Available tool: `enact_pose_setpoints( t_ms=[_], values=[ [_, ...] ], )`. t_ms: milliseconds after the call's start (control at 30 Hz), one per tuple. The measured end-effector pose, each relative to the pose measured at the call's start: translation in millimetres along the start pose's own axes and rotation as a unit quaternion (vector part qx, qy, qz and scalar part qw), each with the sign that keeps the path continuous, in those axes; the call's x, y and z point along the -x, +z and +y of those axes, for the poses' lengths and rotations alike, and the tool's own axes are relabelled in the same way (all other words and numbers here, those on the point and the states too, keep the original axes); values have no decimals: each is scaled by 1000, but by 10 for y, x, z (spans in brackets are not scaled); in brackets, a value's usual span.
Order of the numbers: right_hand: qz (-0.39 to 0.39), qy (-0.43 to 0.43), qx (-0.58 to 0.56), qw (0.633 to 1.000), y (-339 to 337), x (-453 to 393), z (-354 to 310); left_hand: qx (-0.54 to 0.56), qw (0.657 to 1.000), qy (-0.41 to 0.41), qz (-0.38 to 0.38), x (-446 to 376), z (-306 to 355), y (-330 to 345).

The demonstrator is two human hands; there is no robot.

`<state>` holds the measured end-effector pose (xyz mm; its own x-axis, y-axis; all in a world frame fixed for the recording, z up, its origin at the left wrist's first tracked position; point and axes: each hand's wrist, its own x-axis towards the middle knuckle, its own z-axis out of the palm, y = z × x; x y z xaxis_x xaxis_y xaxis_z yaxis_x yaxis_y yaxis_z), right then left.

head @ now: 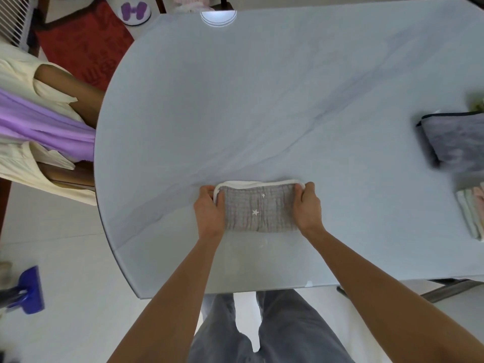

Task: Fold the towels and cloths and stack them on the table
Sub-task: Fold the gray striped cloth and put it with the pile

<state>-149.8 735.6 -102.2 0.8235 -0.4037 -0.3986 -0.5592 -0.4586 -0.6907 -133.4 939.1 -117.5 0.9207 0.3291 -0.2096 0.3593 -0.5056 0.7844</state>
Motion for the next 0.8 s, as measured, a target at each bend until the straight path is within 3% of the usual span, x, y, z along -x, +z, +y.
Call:
enact_pose_setpoints(
  t_ms=[233,567,800],
  values=[
    [59,-71,132,987,-26,-91,82,-211,977,13,28,-26,97,1],
    [57,-127,219,966,48,-283,216,-321,946,35,-16,-217,86,118],
    [79,-158,335,926,136,-212,323,-361,933,11,0,-188,24,101]
  ],
)
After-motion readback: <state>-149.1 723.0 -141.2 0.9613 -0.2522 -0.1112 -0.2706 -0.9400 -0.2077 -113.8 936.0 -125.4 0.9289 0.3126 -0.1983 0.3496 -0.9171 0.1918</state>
